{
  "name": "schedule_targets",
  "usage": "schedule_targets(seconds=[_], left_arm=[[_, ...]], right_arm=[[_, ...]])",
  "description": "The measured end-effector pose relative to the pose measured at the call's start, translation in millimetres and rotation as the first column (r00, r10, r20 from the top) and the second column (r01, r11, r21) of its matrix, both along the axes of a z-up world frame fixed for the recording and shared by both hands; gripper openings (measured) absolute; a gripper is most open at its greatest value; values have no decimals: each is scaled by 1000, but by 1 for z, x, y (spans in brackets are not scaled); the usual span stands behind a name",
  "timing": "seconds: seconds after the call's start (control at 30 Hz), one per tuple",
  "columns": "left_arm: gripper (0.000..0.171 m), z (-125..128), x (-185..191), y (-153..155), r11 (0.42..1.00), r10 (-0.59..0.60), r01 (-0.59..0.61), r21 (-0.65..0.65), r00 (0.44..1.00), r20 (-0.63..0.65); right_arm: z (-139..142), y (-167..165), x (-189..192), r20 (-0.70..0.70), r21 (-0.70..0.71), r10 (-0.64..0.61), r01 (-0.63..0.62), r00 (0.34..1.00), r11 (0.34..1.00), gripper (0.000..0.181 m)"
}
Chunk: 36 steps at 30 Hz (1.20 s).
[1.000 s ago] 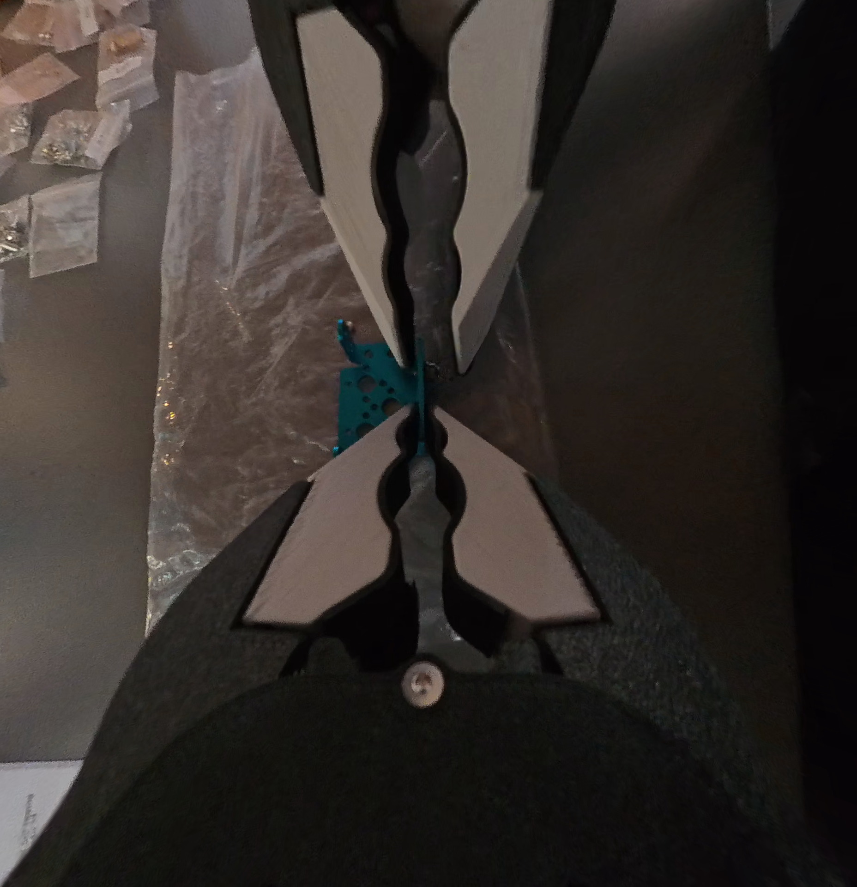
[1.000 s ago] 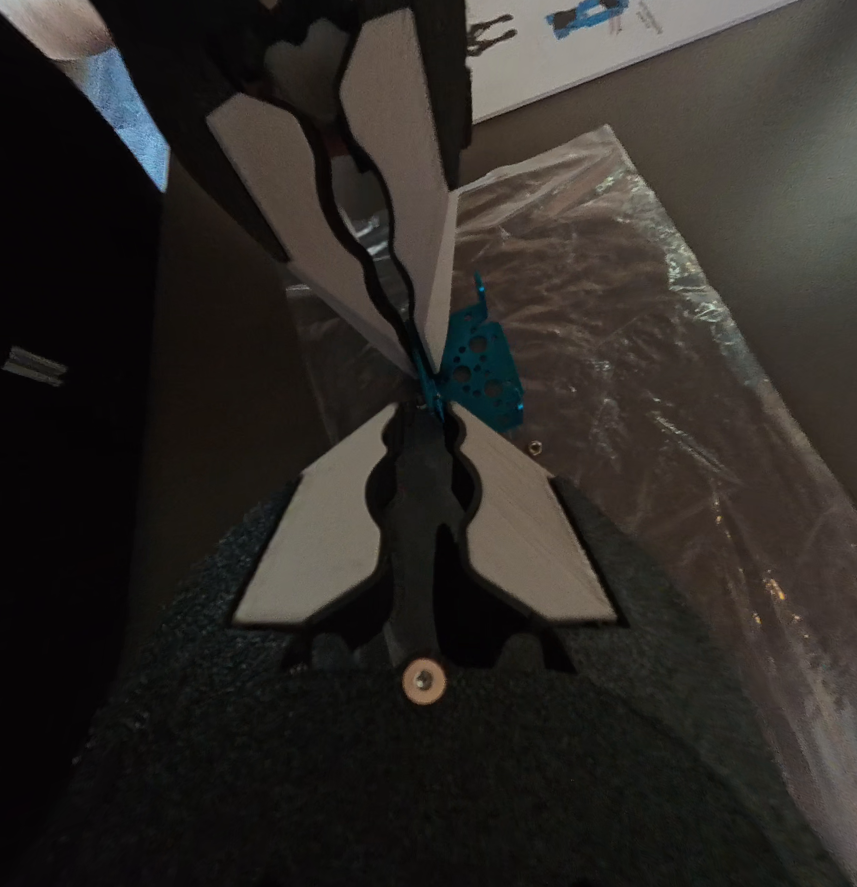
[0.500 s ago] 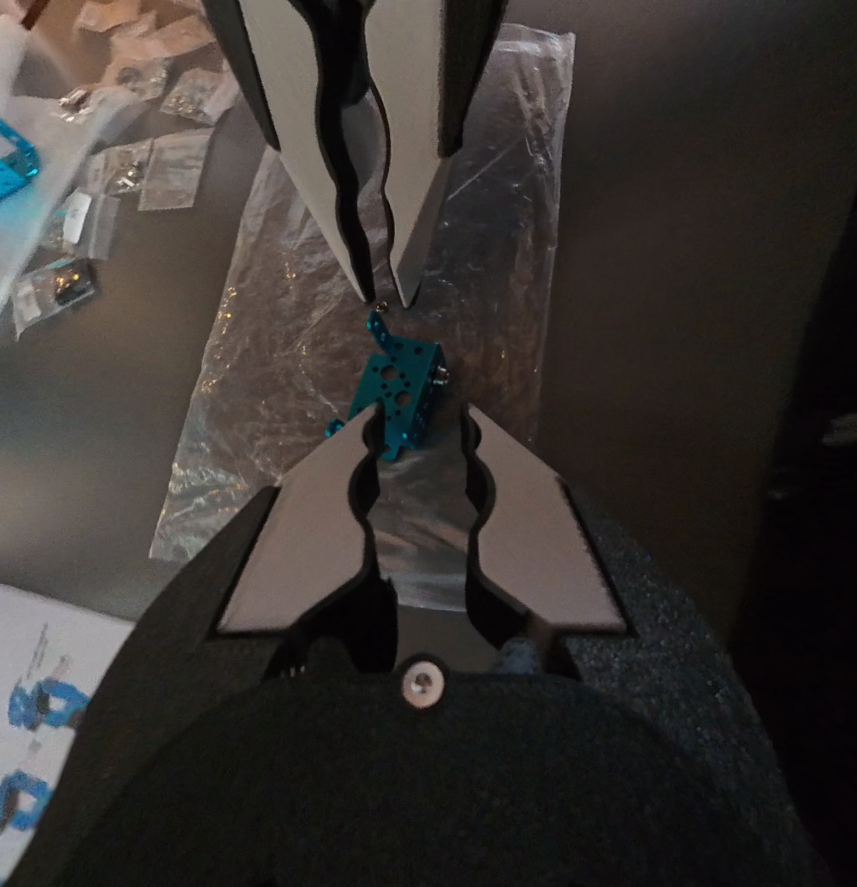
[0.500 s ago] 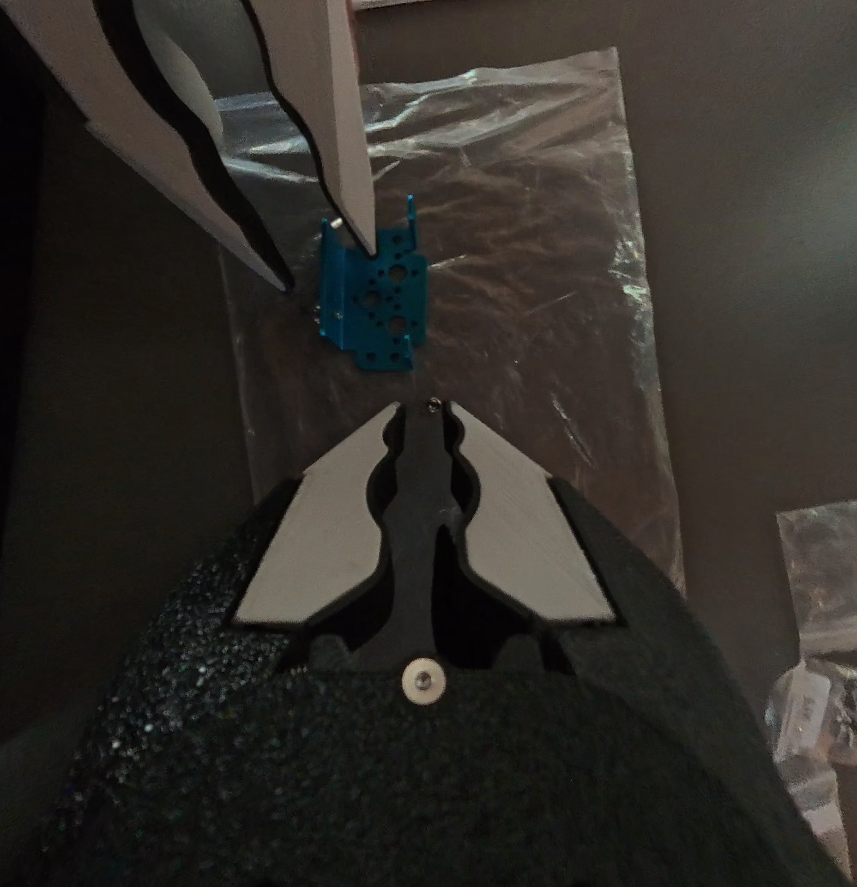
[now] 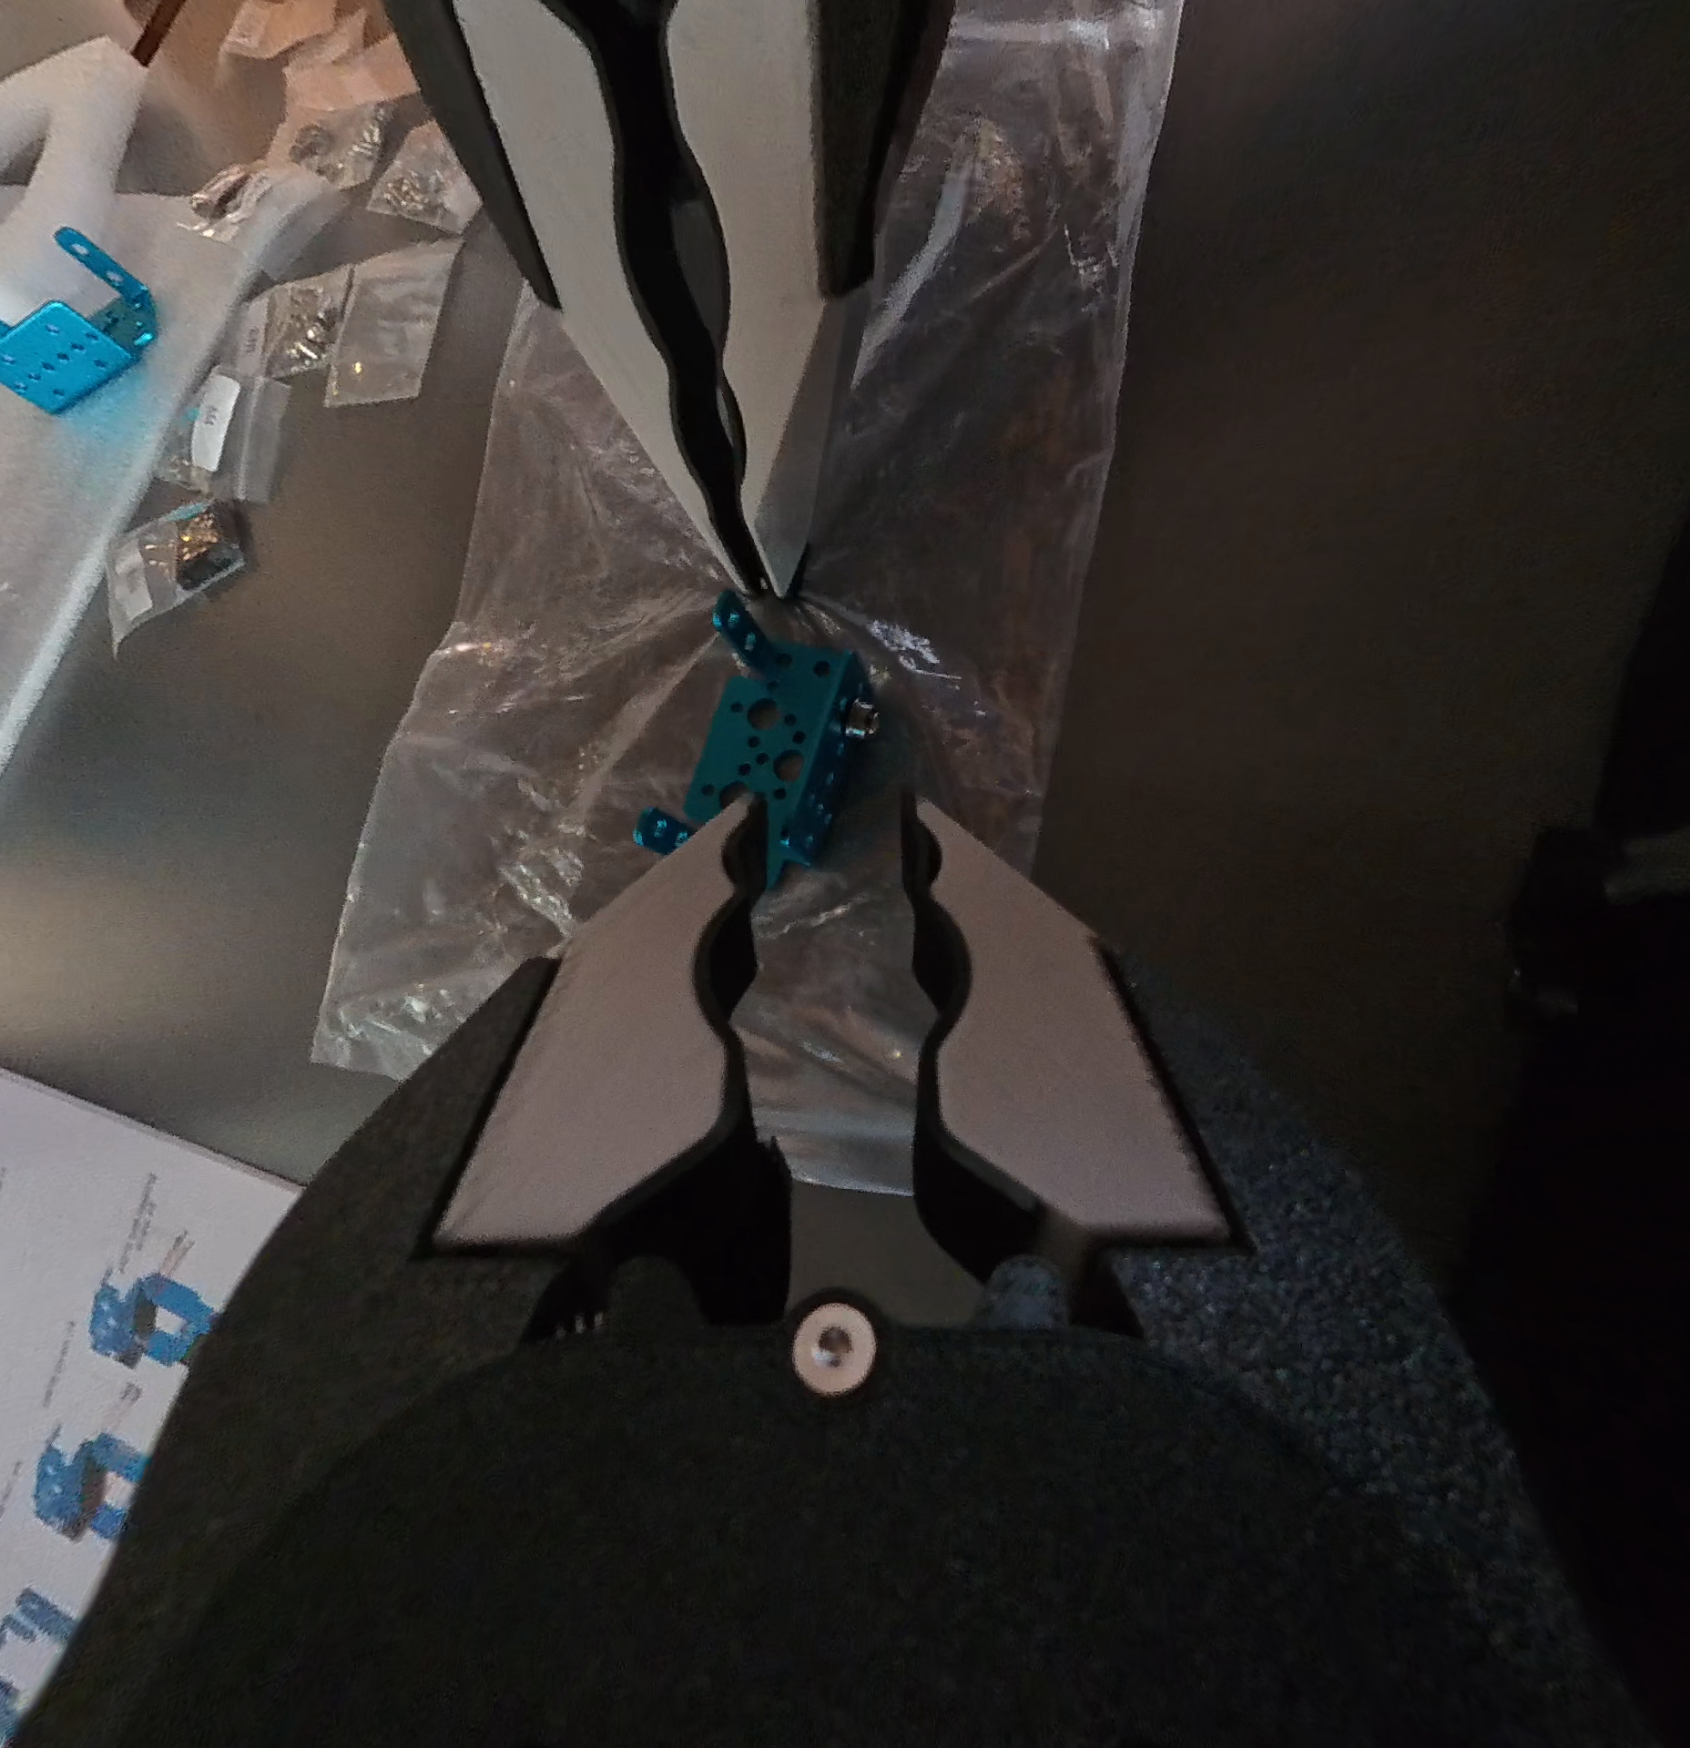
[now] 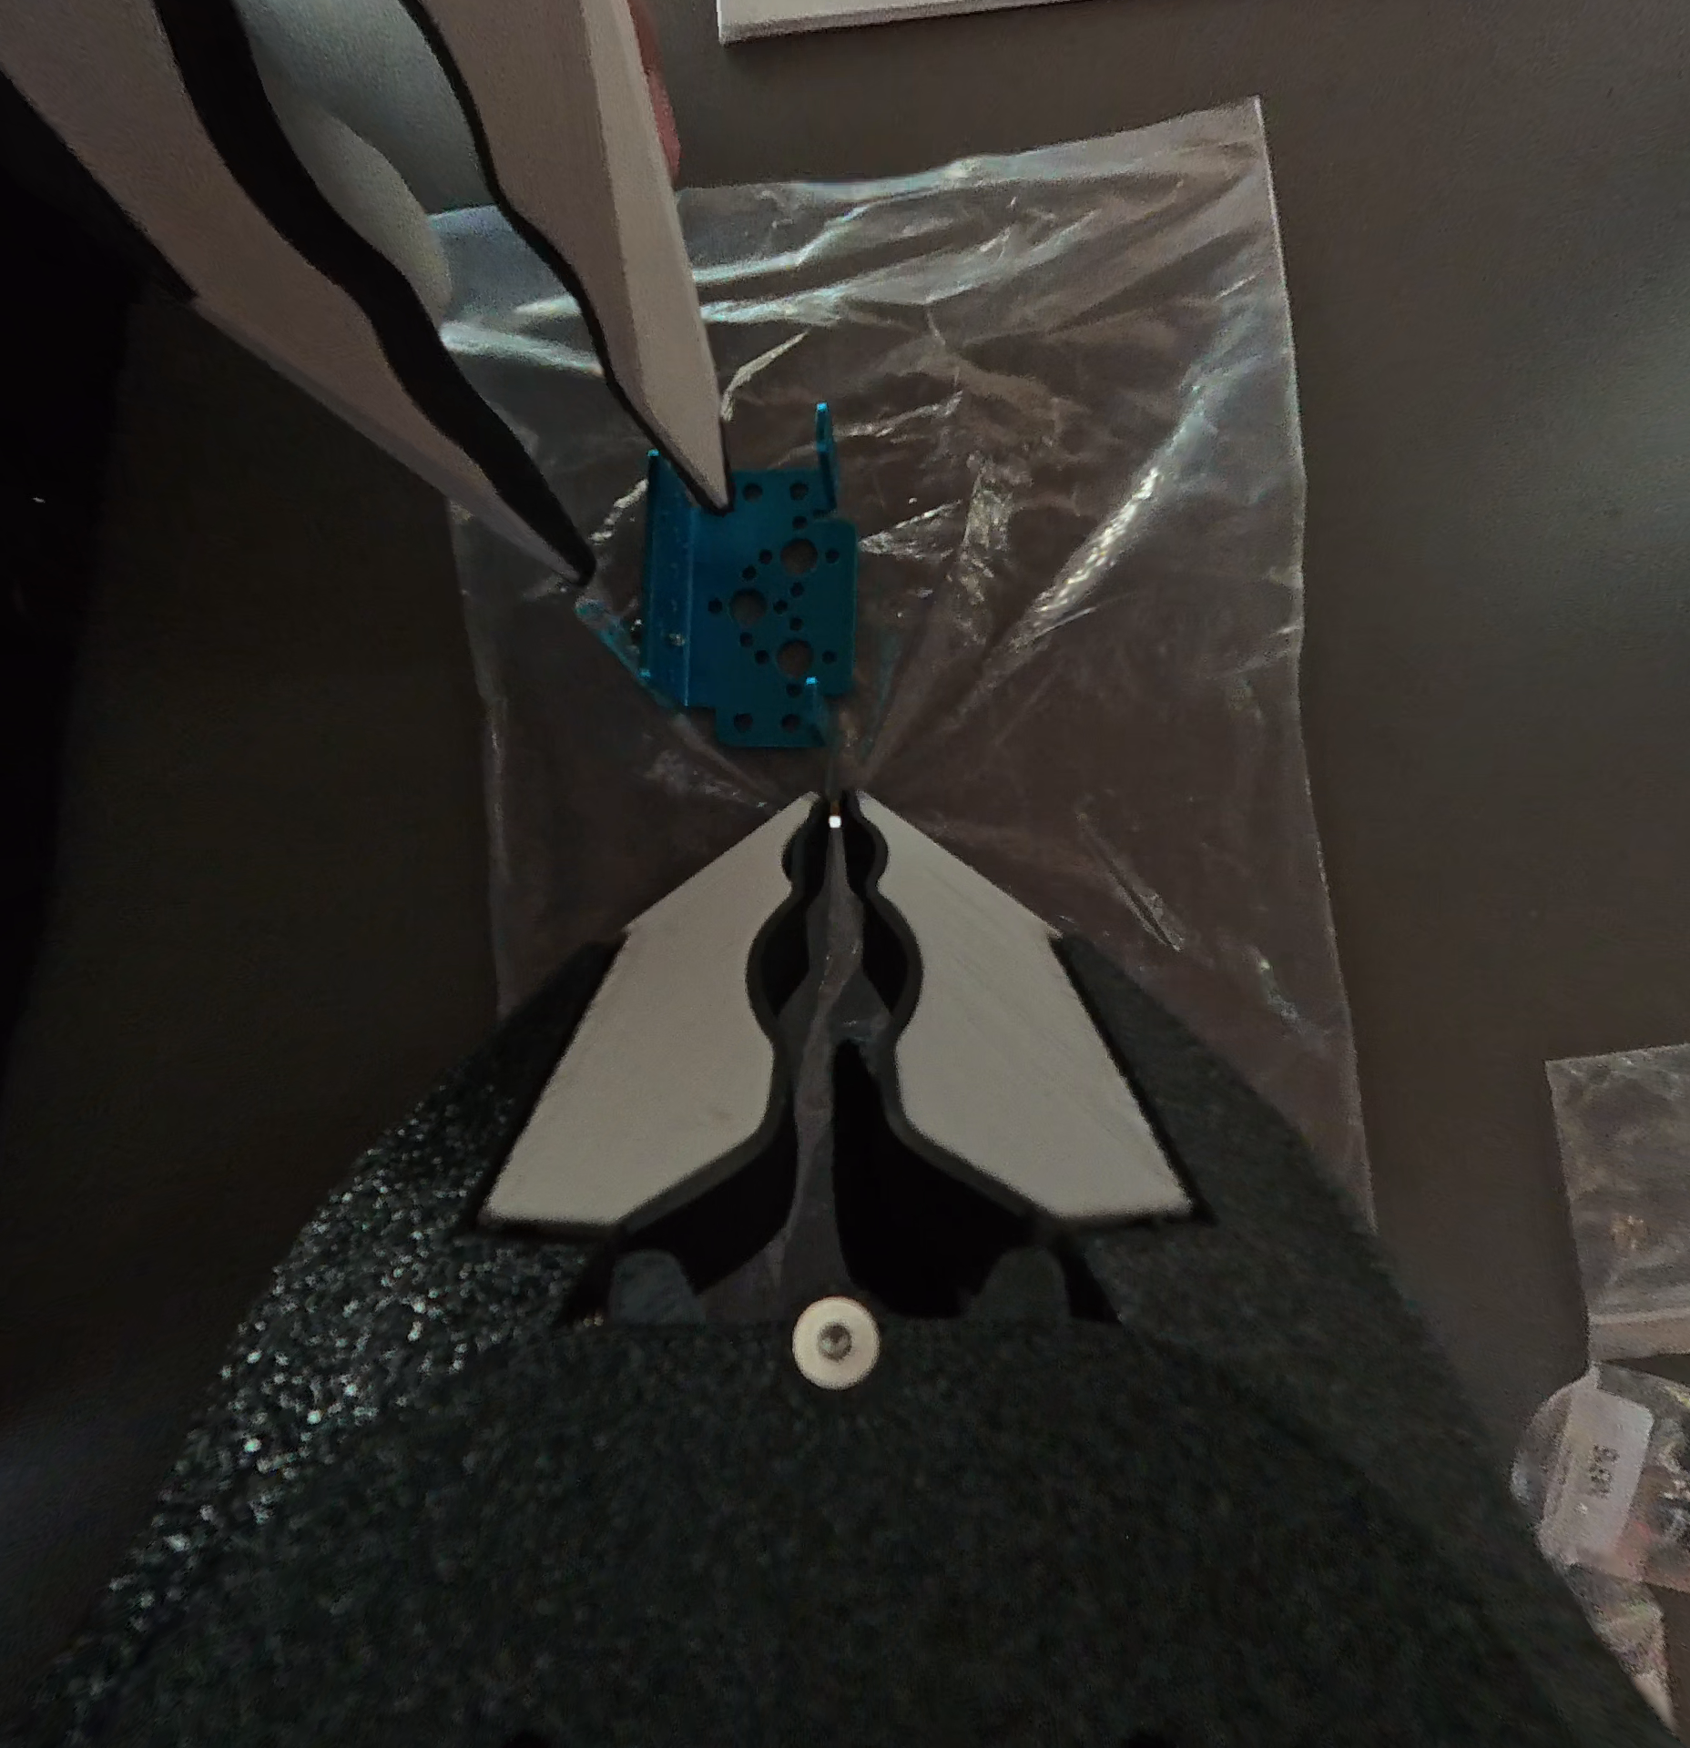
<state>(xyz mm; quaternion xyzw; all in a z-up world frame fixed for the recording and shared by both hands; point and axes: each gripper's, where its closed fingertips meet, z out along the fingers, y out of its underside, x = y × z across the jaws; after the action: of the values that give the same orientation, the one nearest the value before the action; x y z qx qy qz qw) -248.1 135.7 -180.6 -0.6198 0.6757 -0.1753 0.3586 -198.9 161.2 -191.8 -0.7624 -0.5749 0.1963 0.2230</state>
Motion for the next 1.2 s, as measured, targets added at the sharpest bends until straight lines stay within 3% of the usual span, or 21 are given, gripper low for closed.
schedule_targets(seconds=[0.17, 0.5, 0.83, 1.2], left_arm=[[29, 5, 8, -2, 1000, -16, 16, -1, 1000, 14], [27, -1, 10, 0, 1000, 17, -17, 2, 1000, -12], [25, 3, 9, 0, 1000, 30, -30, 4, 999, -14], [22, 0, 8, 4, 997, 78, -78, 4, 997, -23]], right_arm=[[8, -3, 0, -65, 2, -16, 16, 998, 1000, 1], [0, -2, 7, -26, 70, -9, 11, 1000, 998, 2], [7, -9, 11, -80, 23, -1, 3, 997, 1000, 6], [-1, -8, 10, 34, 12, 48, -48, 998, 999, 5]])
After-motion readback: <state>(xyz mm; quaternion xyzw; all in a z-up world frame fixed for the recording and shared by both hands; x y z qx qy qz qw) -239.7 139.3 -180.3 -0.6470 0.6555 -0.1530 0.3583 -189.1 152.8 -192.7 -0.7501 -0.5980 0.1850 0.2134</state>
